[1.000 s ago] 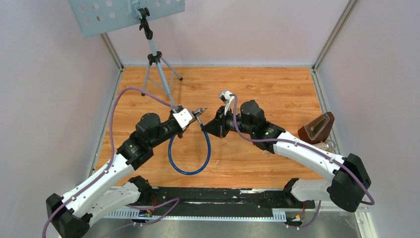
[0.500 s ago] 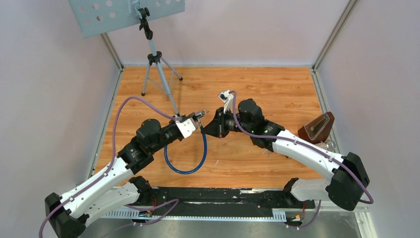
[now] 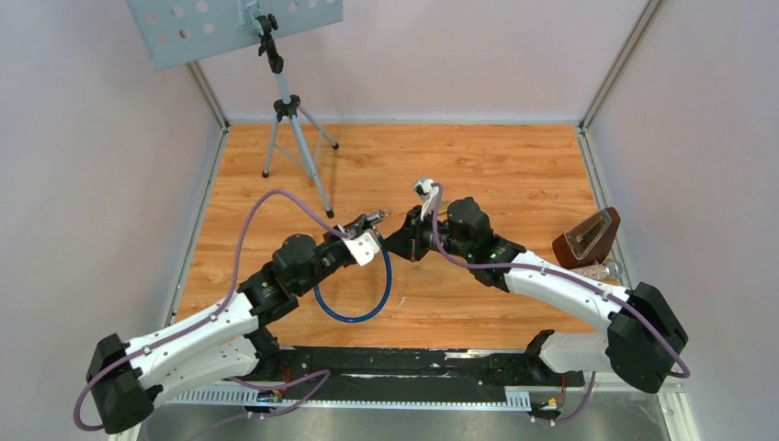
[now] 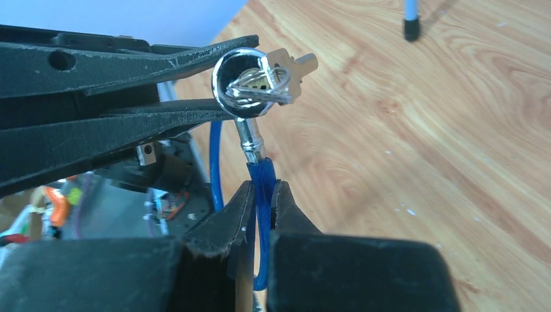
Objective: Lock with the key
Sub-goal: Lock the lock.
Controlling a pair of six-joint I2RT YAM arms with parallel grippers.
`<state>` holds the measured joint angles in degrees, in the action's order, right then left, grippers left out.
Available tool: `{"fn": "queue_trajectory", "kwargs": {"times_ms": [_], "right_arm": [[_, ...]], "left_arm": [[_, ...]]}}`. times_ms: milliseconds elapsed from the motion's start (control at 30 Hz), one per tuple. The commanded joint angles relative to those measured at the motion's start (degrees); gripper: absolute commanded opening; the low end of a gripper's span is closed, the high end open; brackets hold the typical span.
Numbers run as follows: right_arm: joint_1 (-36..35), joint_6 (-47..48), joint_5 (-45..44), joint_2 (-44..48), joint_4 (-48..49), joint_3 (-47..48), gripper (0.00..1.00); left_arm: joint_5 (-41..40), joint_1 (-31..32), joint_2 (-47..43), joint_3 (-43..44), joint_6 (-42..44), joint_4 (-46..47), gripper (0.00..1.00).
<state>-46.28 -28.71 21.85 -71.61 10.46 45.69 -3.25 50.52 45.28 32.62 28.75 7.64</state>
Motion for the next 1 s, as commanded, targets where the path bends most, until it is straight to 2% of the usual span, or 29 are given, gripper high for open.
{"fn": "queue_trajectory", "kwargs": {"times_ms": [0, 100, 300, 733, 800, 967], "right_arm": [[1.7, 5.5, -10.0, -2.3, 16.3, -1.8, 0.0], [1.7, 8.5, -11.4, -4.2, 17.1, -1.9, 0.0], [1.7, 9.2, -13.1, -7.1, 20.3, -4.6, 0.0], [1.6, 7.7, -10.0, -10.3, 22.5, -8.4, 0.01], [1.6, 8.2, -9.9, -10.5, 21.8, -8.8, 0.06], [1.5, 8.9, -9.8, -11.0, 20.0, -9.9, 0.27]], "left_arm": [[-4.8, 4.9, 4.7, -4.4, 3.1, 17.2, 0.0], [-9.0, 6.3, 8.7, -8.5, 6.6, 27.9, 0.0], [-12.0, 8.7, 12.1, -12.8, 9.5, 36.9, 0.0], [-20.9, 15.0, 11.7, -18.7, 13.0, 43.2, 0.0], [-21.5, 15.2, 11.9, -18.9, 13.2, 44.1, 0.0], [-22.2, 15.3, 12.6, -18.9, 13.7, 45.2, 0.0]]}}
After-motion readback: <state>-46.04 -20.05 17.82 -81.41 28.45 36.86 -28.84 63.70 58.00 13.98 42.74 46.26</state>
